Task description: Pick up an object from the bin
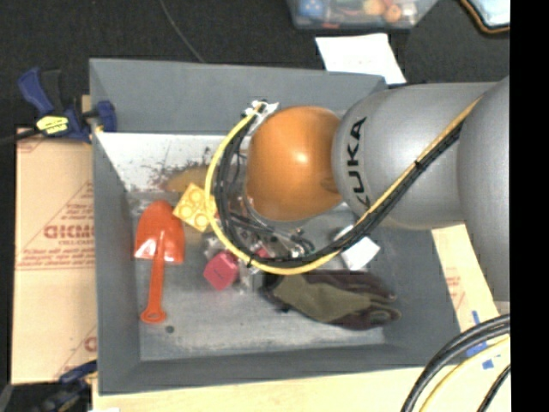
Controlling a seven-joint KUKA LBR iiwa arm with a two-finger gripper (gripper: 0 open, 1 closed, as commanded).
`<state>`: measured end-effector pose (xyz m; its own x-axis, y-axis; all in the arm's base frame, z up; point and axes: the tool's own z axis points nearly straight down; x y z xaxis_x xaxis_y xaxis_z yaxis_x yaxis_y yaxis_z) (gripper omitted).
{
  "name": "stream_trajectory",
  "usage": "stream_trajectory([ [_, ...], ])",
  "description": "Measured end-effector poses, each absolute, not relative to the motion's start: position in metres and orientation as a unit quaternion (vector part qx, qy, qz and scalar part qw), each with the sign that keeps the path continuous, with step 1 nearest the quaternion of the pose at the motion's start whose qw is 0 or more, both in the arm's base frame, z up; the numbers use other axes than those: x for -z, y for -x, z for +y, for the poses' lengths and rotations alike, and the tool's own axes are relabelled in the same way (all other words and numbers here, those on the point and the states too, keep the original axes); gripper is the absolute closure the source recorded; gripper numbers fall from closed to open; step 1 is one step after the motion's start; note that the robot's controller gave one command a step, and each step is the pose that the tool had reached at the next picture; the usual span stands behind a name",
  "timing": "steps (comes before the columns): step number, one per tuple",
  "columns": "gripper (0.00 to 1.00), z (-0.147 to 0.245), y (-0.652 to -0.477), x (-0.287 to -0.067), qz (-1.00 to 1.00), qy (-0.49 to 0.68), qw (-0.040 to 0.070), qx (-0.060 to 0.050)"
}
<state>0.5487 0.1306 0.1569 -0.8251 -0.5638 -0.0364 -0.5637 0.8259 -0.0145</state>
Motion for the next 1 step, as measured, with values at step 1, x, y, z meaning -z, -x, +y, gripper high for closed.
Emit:
stream_trajectory([
  [1,1.0,0.1304,-0.5495,-0.1851,0.955,0.296,0.024,0.002],
])
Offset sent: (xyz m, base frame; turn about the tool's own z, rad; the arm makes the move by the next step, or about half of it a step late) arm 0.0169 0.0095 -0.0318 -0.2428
